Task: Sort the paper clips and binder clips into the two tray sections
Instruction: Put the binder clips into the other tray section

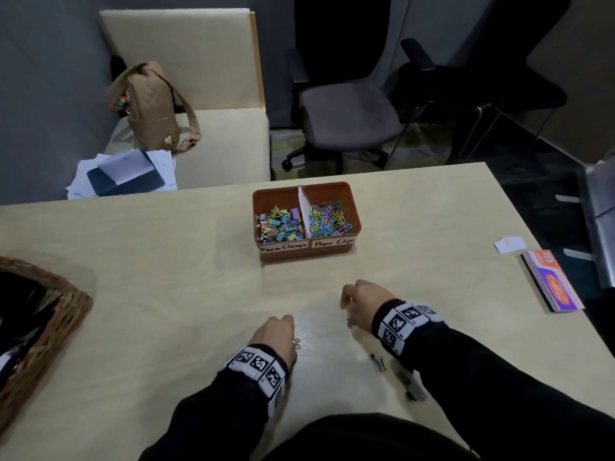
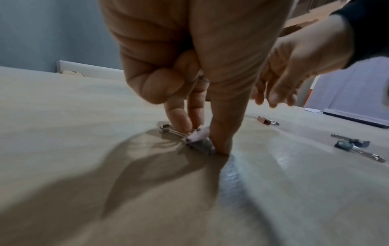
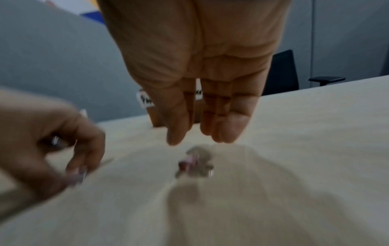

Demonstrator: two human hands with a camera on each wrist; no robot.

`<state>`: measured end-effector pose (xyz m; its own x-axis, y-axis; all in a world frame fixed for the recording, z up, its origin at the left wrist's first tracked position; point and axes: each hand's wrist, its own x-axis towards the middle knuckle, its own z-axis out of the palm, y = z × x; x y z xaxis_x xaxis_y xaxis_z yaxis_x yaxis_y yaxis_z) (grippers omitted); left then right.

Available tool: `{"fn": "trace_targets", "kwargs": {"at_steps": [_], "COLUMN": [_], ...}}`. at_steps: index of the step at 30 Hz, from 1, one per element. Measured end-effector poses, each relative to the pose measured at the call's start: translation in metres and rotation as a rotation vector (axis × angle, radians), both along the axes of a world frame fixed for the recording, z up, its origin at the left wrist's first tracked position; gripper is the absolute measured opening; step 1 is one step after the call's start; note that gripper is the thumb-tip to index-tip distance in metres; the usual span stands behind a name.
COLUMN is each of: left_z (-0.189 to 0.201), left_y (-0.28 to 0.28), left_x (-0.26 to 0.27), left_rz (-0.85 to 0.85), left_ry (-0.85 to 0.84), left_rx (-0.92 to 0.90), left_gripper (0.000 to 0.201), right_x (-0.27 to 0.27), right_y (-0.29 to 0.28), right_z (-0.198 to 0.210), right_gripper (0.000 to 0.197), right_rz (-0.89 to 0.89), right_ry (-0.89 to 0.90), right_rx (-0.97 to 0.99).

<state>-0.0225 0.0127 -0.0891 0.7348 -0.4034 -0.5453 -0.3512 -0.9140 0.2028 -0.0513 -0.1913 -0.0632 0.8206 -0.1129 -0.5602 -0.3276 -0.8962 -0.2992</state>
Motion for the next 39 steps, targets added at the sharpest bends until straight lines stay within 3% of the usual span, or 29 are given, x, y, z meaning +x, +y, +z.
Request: {"fn": "trace_targets", "kwargs": {"at_steps": [6, 11, 15, 20, 23, 28, 33, 39], "left_z": [0.003, 0.007, 0.028, 0.087, 0.098, 0.081, 0.066, 0.036], "left_y": [0.009, 0.011, 0.003, -0.022, -0.039, -0.044, -0.024, -0.001], "left_x": [0.0, 0.004, 0.027, 0.087, 0.125, 0.144, 0.104, 0.056], "left_rz": [0.012, 0.041, 0.157, 0.291, 0.315, 0.324, 0.27, 0.236], "left_ry": [-0.007, 0.061, 0.001, -0.152, -0.244, -0.241, -0.298, -0.183], "left_rx": [0.014, -0.041, -0.266, -0.544, -0.5, -0.409, -0.491, -0.417], "left_gripper": [0.017, 0.017, 0.016, 0.018, 0.021, 0.043, 0.031, 0.008], "right_x": [-0.009, -0.013, -0.017, -0.02, -0.019, -0.02, 0.009, 0.089], "right_y": [0.01, 0.012, 0.015, 0.017, 0.015, 0.01, 0.014, 0.037], "right_z": [-0.02, -0.018, -0.019, -0.02, -0.02, -0.023, 0.009, 0.068], "right_gripper": [0.023, 0.034, 0.045, 0.039, 0.034, 0.031, 0.019, 0.017], "right_rz": [0.14, 0.133, 0.118, 0.097, 0.091, 0.029, -0.154, -0.193], "right_ry": [0.036, 0.078, 0.096, 0.075, 0.073, 0.048, -0.26, -0.569], "right_rx": [-0.095, -0.117, -0.119, -0.104, -0.081, -0.019, 0.16, 0.319]}}
